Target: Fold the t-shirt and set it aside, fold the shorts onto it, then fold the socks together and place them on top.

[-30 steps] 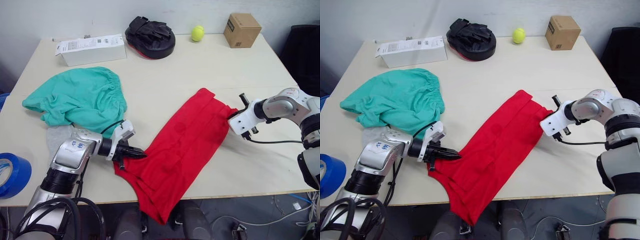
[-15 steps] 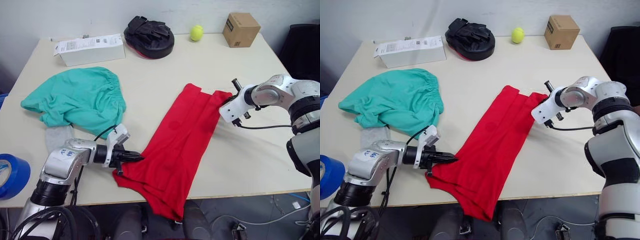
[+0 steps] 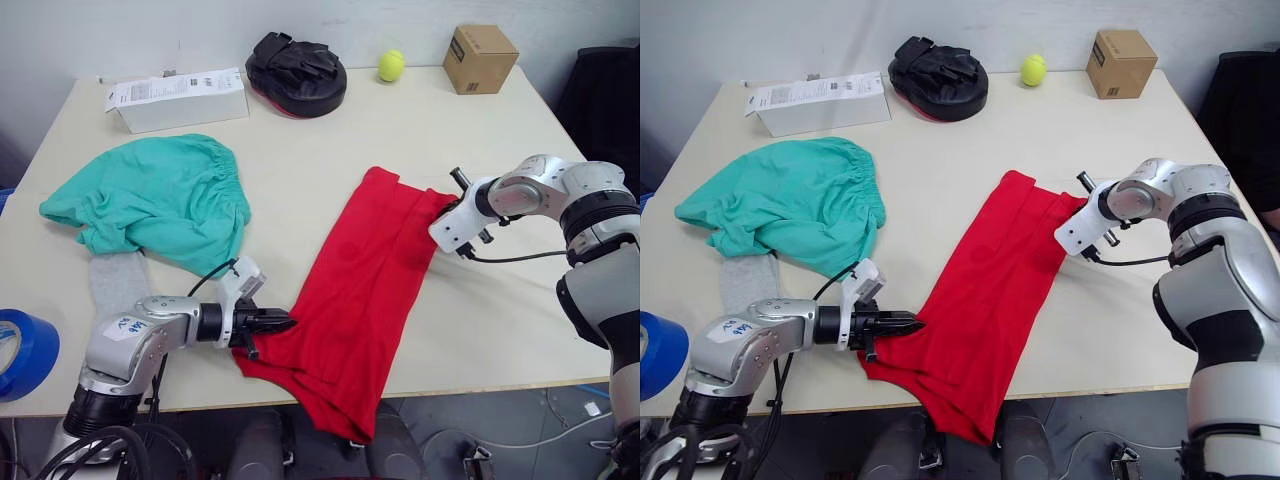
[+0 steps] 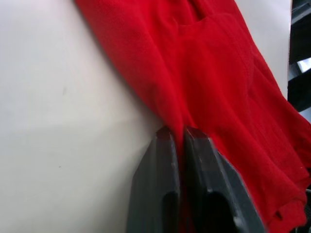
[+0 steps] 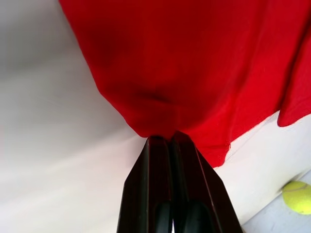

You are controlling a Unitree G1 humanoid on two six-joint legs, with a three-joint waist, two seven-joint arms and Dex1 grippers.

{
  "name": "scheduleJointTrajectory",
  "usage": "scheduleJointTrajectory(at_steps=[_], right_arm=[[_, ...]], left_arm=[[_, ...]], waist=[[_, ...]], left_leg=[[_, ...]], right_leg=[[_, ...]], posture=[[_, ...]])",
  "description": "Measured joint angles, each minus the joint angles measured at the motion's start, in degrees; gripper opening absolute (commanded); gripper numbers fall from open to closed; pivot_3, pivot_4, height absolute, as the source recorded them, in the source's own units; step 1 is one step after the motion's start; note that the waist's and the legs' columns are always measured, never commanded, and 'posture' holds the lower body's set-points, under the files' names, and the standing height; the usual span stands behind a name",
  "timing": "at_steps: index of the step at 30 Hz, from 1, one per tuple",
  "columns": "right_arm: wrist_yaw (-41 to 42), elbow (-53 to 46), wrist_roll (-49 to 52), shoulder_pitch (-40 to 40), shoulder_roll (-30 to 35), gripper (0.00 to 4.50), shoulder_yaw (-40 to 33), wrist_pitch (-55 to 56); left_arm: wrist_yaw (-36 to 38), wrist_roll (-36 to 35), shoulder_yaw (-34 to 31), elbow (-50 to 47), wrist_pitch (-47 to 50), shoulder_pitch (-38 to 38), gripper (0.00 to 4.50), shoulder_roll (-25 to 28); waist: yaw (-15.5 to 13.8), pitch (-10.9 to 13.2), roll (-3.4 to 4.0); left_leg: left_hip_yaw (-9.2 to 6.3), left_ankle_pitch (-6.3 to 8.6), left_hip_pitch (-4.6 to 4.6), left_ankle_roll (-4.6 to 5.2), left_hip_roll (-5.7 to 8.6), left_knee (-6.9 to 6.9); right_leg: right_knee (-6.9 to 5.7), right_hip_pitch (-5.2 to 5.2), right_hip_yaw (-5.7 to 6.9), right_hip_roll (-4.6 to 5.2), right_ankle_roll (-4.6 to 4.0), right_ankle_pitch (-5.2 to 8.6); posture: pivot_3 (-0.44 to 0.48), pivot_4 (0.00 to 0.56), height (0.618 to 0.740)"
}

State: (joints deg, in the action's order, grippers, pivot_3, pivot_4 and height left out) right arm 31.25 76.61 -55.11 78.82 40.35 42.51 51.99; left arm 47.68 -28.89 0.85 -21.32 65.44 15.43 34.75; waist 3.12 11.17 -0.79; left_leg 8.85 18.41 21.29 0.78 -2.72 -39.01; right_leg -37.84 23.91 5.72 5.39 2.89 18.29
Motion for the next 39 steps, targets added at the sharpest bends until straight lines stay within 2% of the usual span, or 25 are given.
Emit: scheduleJointTrajectory(at_steps=[2, 5, 10, 13, 15, 18, 22, 27, 30, 33, 39], right_arm=[[0.60, -0.02, 0.95, 0.00, 0.55, 0.62, -0.34, 0.15], [1.23, -0.19, 1.78, 0.00, 2.11, 1.65, -0.48, 0.75], [3.92, -2.49, 6.96, -1.62, 8.07, 3.34, -4.38, 7.05], [6.79, -5.07, 12.53, -4.51, 12.20, 4.42, -7.54, 13.25], [9.62, -9.05, 18.93, -8.72, 15.13, 4.47, -9.47, 17.93], [15.29, -20.24, 32.81, -20.82, 21.05, 4.47, -9.24, 23.32], [17.48, -42.07, 48.44, -39.63, 30.56, 4.47, -8.27, 21.71], [15.45, -61.29, 54.02, -55.85, 32.95, 4.47, -11.78, 15.83], [14.22, -67.48, 54.31, -60.25, 32.39, 4.47, -14.61, 12.11], [13.33, -71.97, 54.39, -62.84, 29.07, 4.47, -16.89, 8.61], [14.39, -72.42, 52.62, -63.08, 22.95, 4.47, -17.98, 6.56]], left_arm=[[0.81, -0.65, 0.04, 0.13, -0.18, 0.40, 1.93, 1.58], [2.59, -2.03, -0.06, 0.14, -0.12, 1.20, 2.91, 4.54], [11.27, -7.03, -1.52, 0.36, -1.39, 2.68, 4.45, 12.84], [16.16, -9.11, -4.32, 2.14, -5.21, 6.30, 4.50, 15.19], [18.76, -9.19, -4.60, 3.56, -8.90, 9.14, 4.50, 15.62], [21.98, -8.30, -3.84, 5.18, -14.96, 12.01, 4.50, 16.36], [26.58, -2.93, 0.46, 7.65, -24.70, 14.66, 4.50, 18.48], [30.15, 0.76, 3.92, 11.25, -31.46, 17.65, 4.50, 18.37], [30.74, 1.32, 4.30, 12.57, -32.35, 18.43, 4.50, 18.14], [30.74, 2.06, 4.75, 13.11, -32.72, 18.76, 4.50, 17.84], [30.40, 2.38, 4.84, 13.11, -32.88, 18.78, 4.50, 17.66]], waist=[[0.00, 0.00, 0.00], [-0.04, 0.00, 0.00], [-0.06, 0.04, 0.05], [-0.19, 0.05, 0.06], [-0.14, 0.05, 0.06], [-0.42, 0.06, 0.08], [-0.97, 0.18, 0.30], [-1.31, 0.19, 0.29], [-1.56, 0.19, 0.27], [-1.67, 0.21, 0.24], [-1.67, 0.23, 0.19]], left_leg=[[0.00, 0.00, 0.00, 0.00, 0.00, 0.00], [-0.01, 0.00, 0.01, -0.01, 0.01, 0.00], [-0.07, 0.02, 0.04, -0.04, 0.01, 0.00], [-0.11, 0.02, 0.05, -0.05, 0.02, -0.05], [-0.16, 0.03, 0.02, -0.06, 0.02, -0.04], [-0.24, 0.06, 0.01, -0.10, 0.02, -0.03], [-0.19, 0.06, -0.06, -0.11, 0.00, -0.06], [-0.18, 0.04, -0.11, -0.13, -0.03, -0.09], [-0.20, 0.05, -0.11, -0.12, -0.03, -0.11], [-0.23, 0.04, -0.08, -0.11, -0.03, -0.12], [-0.24, 0.04, -0.07, -0.10, -0.03, -0.13]], right_leg=[[0.00, 0.00, 0.00, 0.00, 0.00, 0.00], [0.02, 0.00, 0.01, 0.01, 0.00, 0.00], [0.06, 0.00, 0.06, 0.00, -0.03, 0.02], [0.10, -0.03, 0.09, 0.01, -0.03, 0.02], [0.11, -0.10, 0.13, -0.01, -0.03, 0.02], [0.13, -0.15, 0.18, -0.03, 0.00, 0.04], [0.08, -0.15, 0.13, -0.04, 0.00, 0.04], [0.01, -0.16, 0.10, -0.07, -0.05, 0.07], [0.03, -0.17, 0.11, -0.05, -0.04, 0.07], [0.04, -0.18, 0.14, -0.06, -0.04, 0.07], [0.04, -0.18, 0.15, -0.06, -0.04, 0.07]], posture=[[0.000, 0.150, 0.740], [0.000, 0.150, 0.740], [0.000, 0.150, 0.740], [0.000, 0.150, 0.740], [0.000, 0.150, 0.740], [0.000, 0.150, 0.740], [0.000, 0.150, 0.740], [0.000, 0.150, 0.740], [0.000, 0.150, 0.740], [0.000, 0.150, 0.740], [0.000, 0.150, 0.740]])
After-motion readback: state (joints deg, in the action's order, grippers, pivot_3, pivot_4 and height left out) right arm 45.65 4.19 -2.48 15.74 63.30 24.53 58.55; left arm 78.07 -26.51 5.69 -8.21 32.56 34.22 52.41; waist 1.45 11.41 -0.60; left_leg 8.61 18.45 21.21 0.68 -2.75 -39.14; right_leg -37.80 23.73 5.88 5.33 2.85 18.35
